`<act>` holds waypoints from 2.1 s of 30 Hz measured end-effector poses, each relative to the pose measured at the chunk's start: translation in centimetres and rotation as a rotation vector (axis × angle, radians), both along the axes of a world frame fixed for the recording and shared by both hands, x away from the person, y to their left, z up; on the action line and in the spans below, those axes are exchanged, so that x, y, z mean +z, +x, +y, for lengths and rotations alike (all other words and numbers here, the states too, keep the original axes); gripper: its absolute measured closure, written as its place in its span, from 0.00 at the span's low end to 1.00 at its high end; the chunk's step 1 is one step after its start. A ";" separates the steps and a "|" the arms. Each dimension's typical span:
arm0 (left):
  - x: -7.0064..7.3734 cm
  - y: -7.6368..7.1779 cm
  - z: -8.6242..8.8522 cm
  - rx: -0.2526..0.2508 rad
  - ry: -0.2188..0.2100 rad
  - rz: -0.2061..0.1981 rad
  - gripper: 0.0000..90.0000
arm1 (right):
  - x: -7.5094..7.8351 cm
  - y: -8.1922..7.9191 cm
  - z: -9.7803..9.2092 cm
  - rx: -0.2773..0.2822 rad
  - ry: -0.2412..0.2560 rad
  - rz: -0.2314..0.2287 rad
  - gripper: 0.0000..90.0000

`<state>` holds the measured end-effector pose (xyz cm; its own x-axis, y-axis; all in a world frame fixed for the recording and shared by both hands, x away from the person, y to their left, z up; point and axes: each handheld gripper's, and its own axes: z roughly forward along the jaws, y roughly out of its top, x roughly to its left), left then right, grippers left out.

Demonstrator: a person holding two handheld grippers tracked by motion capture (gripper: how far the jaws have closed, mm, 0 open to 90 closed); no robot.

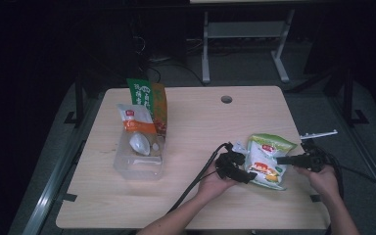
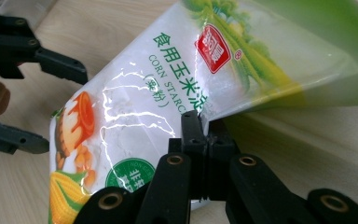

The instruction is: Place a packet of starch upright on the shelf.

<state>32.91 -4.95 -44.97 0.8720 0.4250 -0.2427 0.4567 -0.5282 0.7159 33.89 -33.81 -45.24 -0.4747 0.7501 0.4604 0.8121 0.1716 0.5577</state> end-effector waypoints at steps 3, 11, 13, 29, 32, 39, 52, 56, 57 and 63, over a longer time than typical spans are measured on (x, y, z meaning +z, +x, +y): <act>0.0 0.4 0.3 0.011 -0.032 0.028 0.30 | 0.7 -0.6 0.3 0.014 -0.012 -0.048 0.99; -0.2 1.2 0.6 0.049 -0.093 0.079 0.21 | 2.9 -2.0 1.4 0.076 -0.024 -0.173 0.99; -0.1 1.4 0.8 0.053 -0.103 0.089 0.21 | 3.2 -2.3 1.6 0.087 -0.025 -0.195 0.99; 0.3 1.8 1.9 -0.009 -0.239 0.156 0.57 | 4.7 -4.5 2.9 0.149 0.000 -0.314 1.00; 0.5 1.7 2.6 -0.016 -0.259 0.141 0.70 | 5.2 -4.9 3.5 0.153 -0.003 -0.329 1.00; 1.5 1.1 4.2 0.010 -0.269 0.086 0.81 | 6.5 -5.4 5.3 0.180 -0.020 -0.366 1.00; 2.3 0.1 8.8 0.087 -0.198 -0.031 0.86 | 6.3 -4.3 10.6 0.240 -0.026 -0.386 0.98; 2.4 -0.3 9.1 0.089 -0.169 -0.070 0.87 | 5.8 -4.1 11.3 0.259 -0.057 -0.376 0.96; 2.4 -0.5 9.1 0.088 -0.170 -0.077 0.87 | 5.7 -4.1 11.3 0.264 -0.060 -0.369 0.95; 2.7 -1.2 8.7 0.072 -0.150 -0.116 0.87 | 5.2 -4.3 11.5 0.278 -0.067 -0.340 0.84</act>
